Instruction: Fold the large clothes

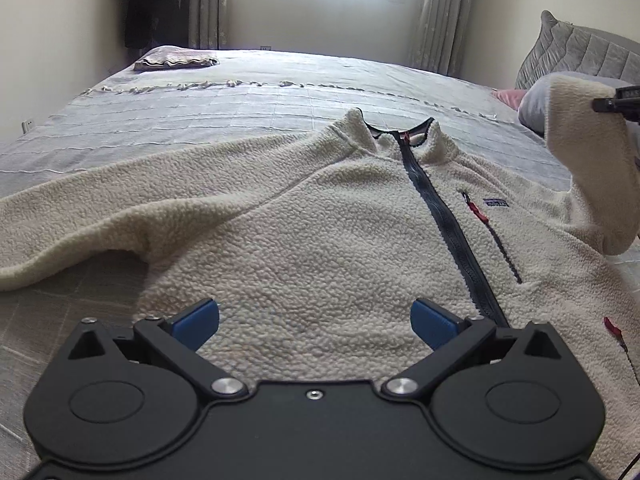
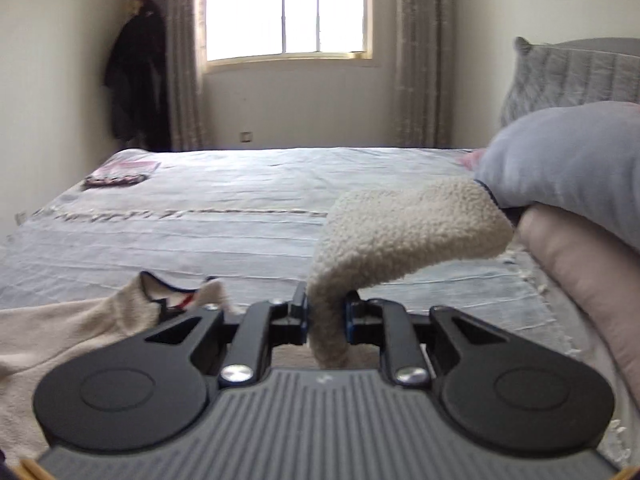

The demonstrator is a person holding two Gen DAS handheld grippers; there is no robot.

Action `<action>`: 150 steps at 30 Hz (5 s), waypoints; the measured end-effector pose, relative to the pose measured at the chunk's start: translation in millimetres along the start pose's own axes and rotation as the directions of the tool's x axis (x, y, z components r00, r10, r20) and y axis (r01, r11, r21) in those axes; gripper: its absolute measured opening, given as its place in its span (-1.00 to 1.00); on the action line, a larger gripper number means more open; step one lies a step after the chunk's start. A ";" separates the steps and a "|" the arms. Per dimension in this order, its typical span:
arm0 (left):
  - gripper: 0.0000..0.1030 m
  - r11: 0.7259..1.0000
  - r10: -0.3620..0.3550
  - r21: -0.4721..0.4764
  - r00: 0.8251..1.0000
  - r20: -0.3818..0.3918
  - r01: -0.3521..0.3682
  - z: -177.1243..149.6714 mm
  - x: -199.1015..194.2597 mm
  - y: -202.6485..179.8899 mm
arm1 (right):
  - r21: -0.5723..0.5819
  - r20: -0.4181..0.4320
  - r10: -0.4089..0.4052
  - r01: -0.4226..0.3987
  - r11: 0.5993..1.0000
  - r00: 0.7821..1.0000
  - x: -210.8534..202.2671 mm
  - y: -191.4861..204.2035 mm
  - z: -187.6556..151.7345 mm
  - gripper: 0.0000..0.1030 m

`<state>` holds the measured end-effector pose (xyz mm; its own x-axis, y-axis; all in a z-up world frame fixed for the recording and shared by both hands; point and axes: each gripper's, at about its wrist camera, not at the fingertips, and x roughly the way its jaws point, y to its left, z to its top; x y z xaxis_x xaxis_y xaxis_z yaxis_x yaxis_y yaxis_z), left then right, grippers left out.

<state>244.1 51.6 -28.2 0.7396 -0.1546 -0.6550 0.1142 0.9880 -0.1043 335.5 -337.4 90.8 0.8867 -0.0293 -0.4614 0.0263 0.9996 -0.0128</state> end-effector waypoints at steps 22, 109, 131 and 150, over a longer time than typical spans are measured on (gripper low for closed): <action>1.00 1.000 -0.002 -0.004 1.000 -0.031 0.001 17.5 8.1 11.3 | -0.024 -0.289 0.236 -0.254 0.967 0.928 -7.2 127.6 -113.2 0.32; -0.67 0.977 -0.212 0.012 0.976 0.051 0.211 25.7 110.9 15.5 | 0.039 -0.282 0.014 -0.003 0.999 0.959 55.1 -49.8 -141.9 -0.29; 0.89 0.932 0.249 -0.230 0.956 -0.153 -0.280 16.1 -16.6 167.5 | -0.110 -0.399 0.016 -0.065 0.992 0.917 -53.9 35.0 -133.6 0.76; 0.84 0.560 0.530 -0.618 0.812 -0.244 -0.551 7.1 -5.6 389.7 | -0.184 -0.434 -0.023 -0.064 0.981 0.900 -38.2 68.1 -154.4 0.86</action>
<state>289.2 437.5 -59.9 0.4991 0.3971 -0.7702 -0.7540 0.6371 -0.1601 232.2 -268.1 -29.4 0.5972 -0.0492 -0.8006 -0.1154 0.9825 -0.1464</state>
